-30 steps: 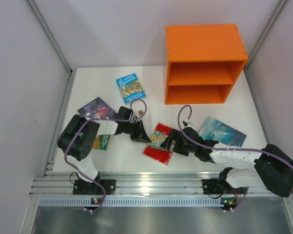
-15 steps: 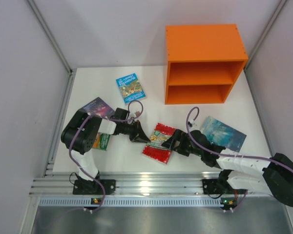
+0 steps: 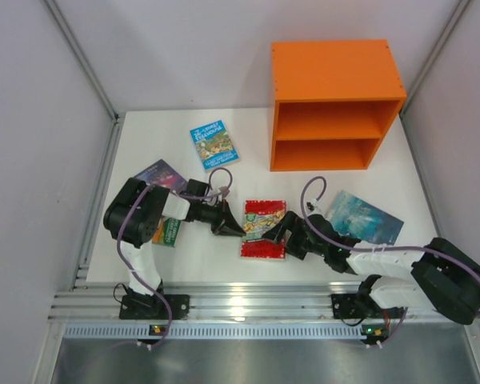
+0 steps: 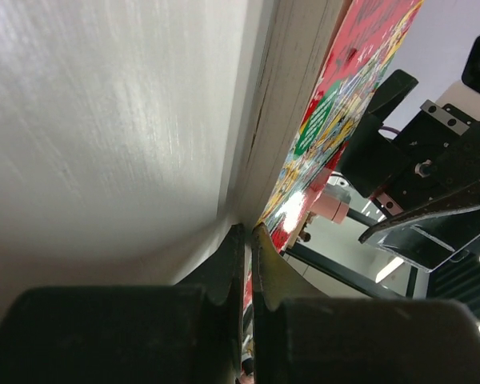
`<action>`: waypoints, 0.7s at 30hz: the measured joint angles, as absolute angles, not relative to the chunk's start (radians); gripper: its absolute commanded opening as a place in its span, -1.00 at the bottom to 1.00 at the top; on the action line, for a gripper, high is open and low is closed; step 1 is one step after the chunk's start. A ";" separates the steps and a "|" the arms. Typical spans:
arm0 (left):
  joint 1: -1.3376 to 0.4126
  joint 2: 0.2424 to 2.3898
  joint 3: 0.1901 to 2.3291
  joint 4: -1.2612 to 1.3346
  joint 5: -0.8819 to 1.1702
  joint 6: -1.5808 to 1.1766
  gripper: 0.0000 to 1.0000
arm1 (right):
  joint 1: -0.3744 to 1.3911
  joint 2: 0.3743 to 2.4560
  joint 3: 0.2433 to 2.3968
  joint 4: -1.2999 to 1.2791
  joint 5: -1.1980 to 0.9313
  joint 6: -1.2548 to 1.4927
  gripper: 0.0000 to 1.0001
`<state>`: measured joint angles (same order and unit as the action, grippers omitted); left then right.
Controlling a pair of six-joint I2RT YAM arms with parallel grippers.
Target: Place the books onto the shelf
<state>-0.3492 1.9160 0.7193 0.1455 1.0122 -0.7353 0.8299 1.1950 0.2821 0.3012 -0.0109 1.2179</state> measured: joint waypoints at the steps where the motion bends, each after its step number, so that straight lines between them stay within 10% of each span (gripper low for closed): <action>1: -0.348 1.916 0.719 0.144 1.015 -0.736 -1.00 | 0.830 1.212 0.282 0.327 -0.012 1.222 0.82; 8: -0.347 1.917 0.720 0.140 1.017 -0.736 -0.96 | 0.805 1.298 0.226 0.488 -0.022 1.210 -0.37; 11: -0.348 1.904 0.725 0.118 1.008 -0.730 -0.39 | 0.784 1.306 0.197 0.548 -0.053 1.204 -1.00; 17: -0.353 1.715 0.708 -0.064 0.856 -0.716 0.40 | 0.778 1.158 0.163 0.556 -0.089 1.209 -1.00; 21: -0.353 1.509 0.707 -0.196 0.722 -0.718 0.51 | 0.777 0.921 0.219 0.346 -0.031 1.205 -1.00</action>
<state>-0.3531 1.5089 0.7071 -0.1955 0.7216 -0.7177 0.7773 0.9211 0.2188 0.3462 -0.0311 1.2049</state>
